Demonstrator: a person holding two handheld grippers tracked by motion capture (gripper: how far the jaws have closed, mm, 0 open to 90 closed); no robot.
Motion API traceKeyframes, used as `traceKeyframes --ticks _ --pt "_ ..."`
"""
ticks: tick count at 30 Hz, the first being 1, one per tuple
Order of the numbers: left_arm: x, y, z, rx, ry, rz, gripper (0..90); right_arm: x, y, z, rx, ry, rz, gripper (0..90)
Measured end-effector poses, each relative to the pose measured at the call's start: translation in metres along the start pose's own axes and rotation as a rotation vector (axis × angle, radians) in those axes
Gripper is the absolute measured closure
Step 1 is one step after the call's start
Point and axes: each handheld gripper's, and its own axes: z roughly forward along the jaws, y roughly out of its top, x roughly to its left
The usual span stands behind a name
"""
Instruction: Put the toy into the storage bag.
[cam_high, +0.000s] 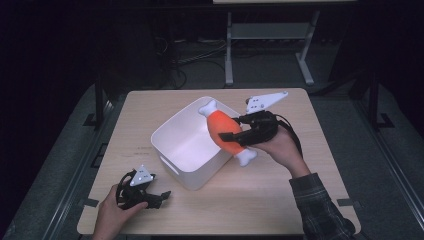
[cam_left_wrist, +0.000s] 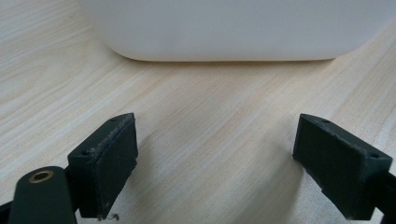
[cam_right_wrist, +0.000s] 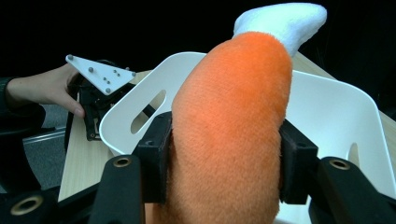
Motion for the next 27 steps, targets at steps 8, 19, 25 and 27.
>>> traceKeyframes --ticks 8,19,25,27 --pt "0.0 0.0 0.0 -0.001 0.0 0.001 12.9 -0.002 0.012 0.015 0.02 0.021 -0.027 47.0" --pt "0.0 0.0 0.0 0.0 0.0 0.0 12.9 -0.005 0.033 0.039 0.036 0.058 -0.049 46.8" --pt "0.0 0.0 0.0 0.0 0.0 0.0 12.9 -0.007 0.043 0.055 0.05 0.07 -0.063 46.5" --pt "0.0 0.0 0.0 0.0 0.0 0.0 12.9 -0.007 0.046 0.061 0.054 0.079 -0.064 46.4"
